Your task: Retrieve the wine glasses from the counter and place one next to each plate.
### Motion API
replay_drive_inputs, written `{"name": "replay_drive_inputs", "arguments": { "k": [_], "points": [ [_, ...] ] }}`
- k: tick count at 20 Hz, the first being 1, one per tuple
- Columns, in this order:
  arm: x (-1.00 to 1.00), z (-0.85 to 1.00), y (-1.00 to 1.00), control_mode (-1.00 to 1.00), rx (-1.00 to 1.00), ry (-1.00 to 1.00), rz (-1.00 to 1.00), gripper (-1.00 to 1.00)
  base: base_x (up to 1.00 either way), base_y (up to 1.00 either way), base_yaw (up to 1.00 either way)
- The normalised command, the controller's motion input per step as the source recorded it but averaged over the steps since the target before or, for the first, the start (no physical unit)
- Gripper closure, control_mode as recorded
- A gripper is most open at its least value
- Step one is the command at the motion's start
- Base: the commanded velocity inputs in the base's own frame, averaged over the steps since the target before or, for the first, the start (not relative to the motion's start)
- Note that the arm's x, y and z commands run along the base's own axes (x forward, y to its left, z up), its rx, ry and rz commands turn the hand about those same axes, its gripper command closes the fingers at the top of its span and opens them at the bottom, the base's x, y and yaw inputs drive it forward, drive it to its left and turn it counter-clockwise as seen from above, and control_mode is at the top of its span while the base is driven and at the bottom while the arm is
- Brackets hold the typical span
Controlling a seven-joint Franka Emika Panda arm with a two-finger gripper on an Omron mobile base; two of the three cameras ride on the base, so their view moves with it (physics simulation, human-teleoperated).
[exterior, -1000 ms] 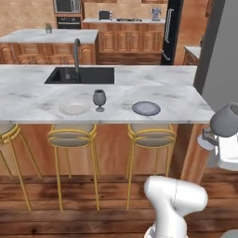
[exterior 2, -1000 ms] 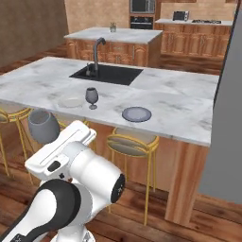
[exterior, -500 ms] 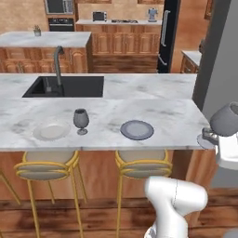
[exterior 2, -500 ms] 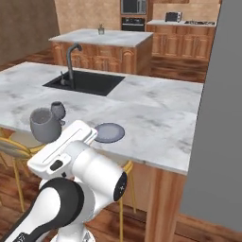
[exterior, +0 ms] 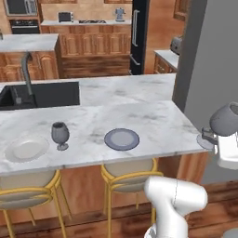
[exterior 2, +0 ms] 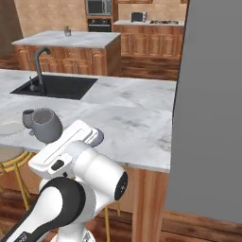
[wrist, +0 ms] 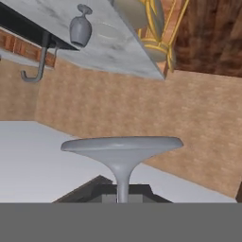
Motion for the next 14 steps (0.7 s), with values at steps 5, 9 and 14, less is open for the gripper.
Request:
{"name": "replay_drive_inputs", "arguments": {
  "k": [5, 9, 14],
  "points": [
    [0.00, 0.00, 0.00, 1.00, 0.00, 0.00, 0.00, 1.00, 0.38, 0.18, -0.46],
    [0.00, 0.00, 0.00, 1.00, 0.00, 0.00, 0.00, 1.00, 0.44, 0.30, -0.04],
    [0.00, 0.00, 0.00, 1.00, 0.00, 0.00, 0.00, 1.00, 0.67, 0.02, 0.03]
  ]
}}
